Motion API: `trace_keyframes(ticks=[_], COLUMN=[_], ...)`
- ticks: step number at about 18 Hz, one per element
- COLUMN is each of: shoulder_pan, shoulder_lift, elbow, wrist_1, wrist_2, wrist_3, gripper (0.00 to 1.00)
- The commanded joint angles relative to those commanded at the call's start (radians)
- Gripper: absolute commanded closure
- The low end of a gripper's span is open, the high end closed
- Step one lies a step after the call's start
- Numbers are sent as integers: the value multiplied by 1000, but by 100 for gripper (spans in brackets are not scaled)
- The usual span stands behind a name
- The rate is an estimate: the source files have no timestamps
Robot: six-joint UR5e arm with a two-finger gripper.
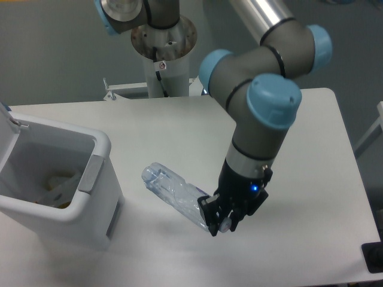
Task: Place the trash in the trash can
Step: 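Push the bottle cap end with the gripper, rotating the bottle, then lower the gripper over the bottle's middle and close on it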
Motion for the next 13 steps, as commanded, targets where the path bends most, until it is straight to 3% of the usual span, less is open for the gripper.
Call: trace_keyframes(ticks=[4,9,13], shoulder_pan=[-2,-2,-8], shoulder_lift=[58,112,117], elbow=[0,9,69], wrist_1=[123,181,203], wrist_2=[-14,-37,-51], wrist_3=[-2,-6,-34], gripper=[83,83,83])
